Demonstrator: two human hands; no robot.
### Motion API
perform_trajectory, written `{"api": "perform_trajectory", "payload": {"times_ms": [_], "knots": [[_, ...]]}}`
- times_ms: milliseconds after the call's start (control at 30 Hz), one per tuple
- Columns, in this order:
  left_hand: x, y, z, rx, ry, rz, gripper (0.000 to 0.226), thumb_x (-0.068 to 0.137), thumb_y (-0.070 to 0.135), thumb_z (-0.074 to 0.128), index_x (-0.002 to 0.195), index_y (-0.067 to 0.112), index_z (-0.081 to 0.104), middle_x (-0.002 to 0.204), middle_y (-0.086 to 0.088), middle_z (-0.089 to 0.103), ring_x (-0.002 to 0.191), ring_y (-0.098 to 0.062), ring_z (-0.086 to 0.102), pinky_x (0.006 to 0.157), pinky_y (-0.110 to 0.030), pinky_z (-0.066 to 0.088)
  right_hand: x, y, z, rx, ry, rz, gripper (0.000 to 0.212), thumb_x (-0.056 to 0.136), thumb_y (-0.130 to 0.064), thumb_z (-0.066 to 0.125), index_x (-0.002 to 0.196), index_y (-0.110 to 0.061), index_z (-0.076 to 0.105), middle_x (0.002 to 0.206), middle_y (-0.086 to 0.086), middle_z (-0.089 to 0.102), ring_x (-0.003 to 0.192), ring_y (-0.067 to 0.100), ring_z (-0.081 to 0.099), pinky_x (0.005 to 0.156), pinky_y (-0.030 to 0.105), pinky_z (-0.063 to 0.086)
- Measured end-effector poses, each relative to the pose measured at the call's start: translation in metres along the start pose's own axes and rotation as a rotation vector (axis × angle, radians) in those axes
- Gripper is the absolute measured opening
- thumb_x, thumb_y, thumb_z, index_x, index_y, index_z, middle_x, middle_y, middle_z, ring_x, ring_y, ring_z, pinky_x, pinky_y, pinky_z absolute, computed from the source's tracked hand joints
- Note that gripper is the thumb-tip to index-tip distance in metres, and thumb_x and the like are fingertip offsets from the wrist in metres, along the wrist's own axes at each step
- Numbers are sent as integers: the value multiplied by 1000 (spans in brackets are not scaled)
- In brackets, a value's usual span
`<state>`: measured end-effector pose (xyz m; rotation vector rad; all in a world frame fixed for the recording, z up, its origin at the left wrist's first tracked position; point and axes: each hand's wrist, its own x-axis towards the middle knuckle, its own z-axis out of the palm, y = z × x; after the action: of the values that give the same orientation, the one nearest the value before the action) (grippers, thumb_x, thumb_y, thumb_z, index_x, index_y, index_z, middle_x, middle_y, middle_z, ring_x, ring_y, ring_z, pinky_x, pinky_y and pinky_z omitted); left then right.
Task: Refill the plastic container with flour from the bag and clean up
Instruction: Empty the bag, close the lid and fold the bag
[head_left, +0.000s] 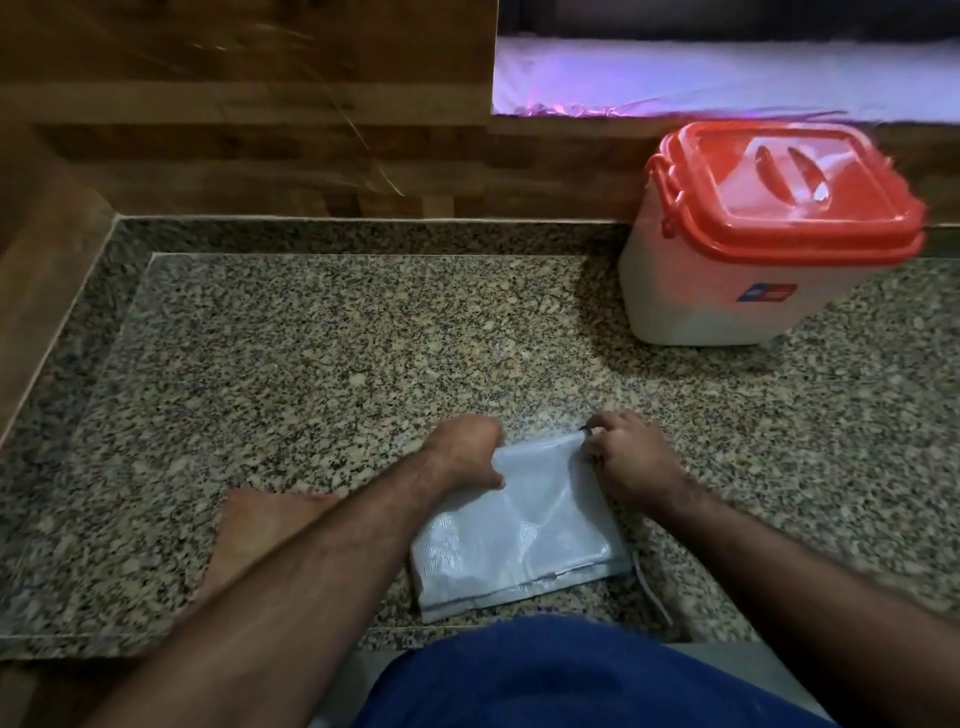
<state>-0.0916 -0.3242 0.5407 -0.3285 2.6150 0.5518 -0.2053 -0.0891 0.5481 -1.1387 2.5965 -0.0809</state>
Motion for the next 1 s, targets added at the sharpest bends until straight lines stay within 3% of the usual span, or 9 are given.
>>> {"api": "perform_trajectory", "payload": {"times_ms": [100, 233, 333, 433, 533, 600, 700, 867, 1000], "knots": [[0, -2, 2, -224, -68, -38, 25, 87, 24, 84, 103, 28, 65, 102, 4, 70, 92, -17, 69, 79, -38, 61, -7, -4, -2, 80, 34, 88, 21, 98, -27, 69, 113, -32, 82, 151, -2, 60, 135, 25, 53, 113, 46, 46], [-23, -21, -23, -530, -119, -3, 17, 99, 23, 71, 116, 26, 68, 106, -2, 73, 94, -23, 74, 74, -40, 63, -20, -13, -10, 549, 419, 274, 17, 100, -25, 69, 115, -24, 77, 127, -5, 64, 118, 16, 54, 97, 39, 51], [-46, -35, -43, -933, -93, -47, 24, 104, 21, 69, 128, 26, 69, 113, -2, 80, 99, -23, 79, 74, -36, 64, -25, -23, -20, 769, 577, 560, 47, 97, -49, 72, 135, -24, 61, 136, -4, 52, 126, 15, 47, 99, 40, 48], [-53, -41, -51, -1267, 4, -47, 34, 103, 14, 71, 137, 18, 64, 124, -9, 80, 110, -30, 80, 88, -52, 66, -24, -32, -27, 1284, 383, 613, 83, 83, -60, 80, 148, -21, 46, 145, 2, 52, 127, 23, 56, 98, 43, 52], [-51, -25, -46, -1545, 140, -42, 41, 102, 8, 71, 141, 10, 58, 132, -16, 77, 118, -37, 76, 96, -58, 63, -16, -39, -35, 1724, 22, 400, 60, 90, -29, 81, 142, -10, 56, 137, 18, 70, 121, 41, 71, 101, 59, 59], [-52, -13, -41, -1637, 200, -38, 43, 102, 6, 70, 142, 8, 57, 132, -15, 77, 120, -38, 75, 97, -57, 62, -12, -45, -43, 1706, -15, 343, 48, 93, -2, 76, 137, -7, 60, 128, 18, 76, 118, 42, 73, 101, 61, 59], [-56, -14, -38, -1662, 165, 1, 45, 101, -5, 66, 143, 8, 56, 135, -17, 75, 122, -36, 74, 97, -55, 63, -8, -44, -56, 1655, 21, 292, 55, 90, 18, 68, 135, -12, 62, 123, 16, 78, 114, 37, 75, 92, 51, 64], [-69, -31, -48, -1555, 56, 27, 52, 98, -17, 58, 139, 15, 62, 130, -11, 78, 117, -27, 76, 84, -36, 65, -5, -29, -63, 1666, -87, 245, 60, 93, 22, 58, 139, -16, 60, 127, 21, 74, 111, 38, 73, 96, 58, 61], [-74, -39, -43, -1549, 95, 5, 61, 96, -17, 60, 143, 23, 60, 125, -19, 78, 104, -26, 78, 70, -35, 66, -3, -33, -57, 1707, -71, 292, 42, 92, 24, 52, 117, -7, 65, 119, 26, 73, 108, 41, 69, 96, 57, 59]]}}
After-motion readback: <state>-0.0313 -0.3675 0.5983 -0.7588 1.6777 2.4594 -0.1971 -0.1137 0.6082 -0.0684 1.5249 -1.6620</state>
